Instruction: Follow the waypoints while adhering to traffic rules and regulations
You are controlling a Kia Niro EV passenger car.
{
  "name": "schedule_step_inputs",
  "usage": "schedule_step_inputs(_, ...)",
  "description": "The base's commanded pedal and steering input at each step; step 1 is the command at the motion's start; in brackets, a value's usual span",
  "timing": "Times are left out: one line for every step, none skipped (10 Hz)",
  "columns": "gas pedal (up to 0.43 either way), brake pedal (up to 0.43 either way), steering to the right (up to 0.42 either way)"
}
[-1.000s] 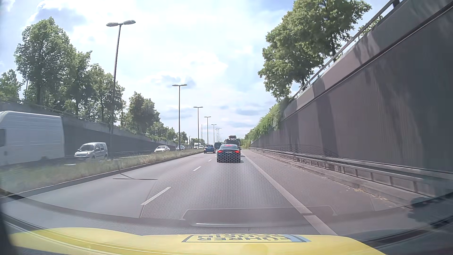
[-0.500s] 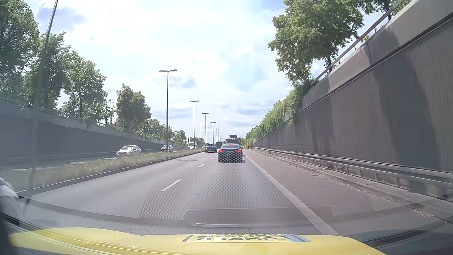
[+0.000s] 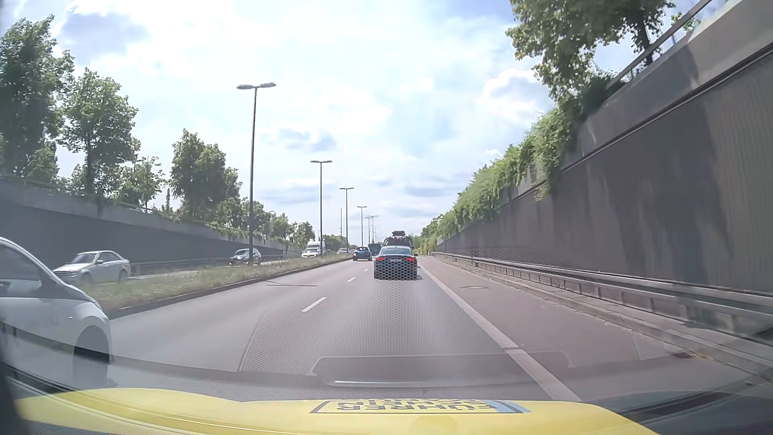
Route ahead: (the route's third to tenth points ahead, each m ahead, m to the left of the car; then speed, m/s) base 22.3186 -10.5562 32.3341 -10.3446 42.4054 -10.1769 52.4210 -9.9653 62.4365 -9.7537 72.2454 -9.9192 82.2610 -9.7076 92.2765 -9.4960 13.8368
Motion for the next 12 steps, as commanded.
schedule_step_inputs(0.087,0.0,-0.002)
schedule_step_inputs(0.079,0.0,-0.001)
schedule_step_inputs(0.079,0.0,-0.002)
schedule_step_inputs(0.079,0.0,-0.001)
schedule_step_inputs(0.079,0.0,-0.001)
schedule_step_inputs(0.079,0.0,-0.001)
schedule_step_inputs(0.079,0.0,-0.002)
schedule_step_inputs(0.079,0.0,-0.001)
schedule_step_inputs(0.079,0.0,-0.001)
schedule_step_inputs(0.067,0.0,-0.001)
schedule_step_inputs(0.067,0.0,-0.001)
schedule_step_inputs(0.067,0.0,-0.001)
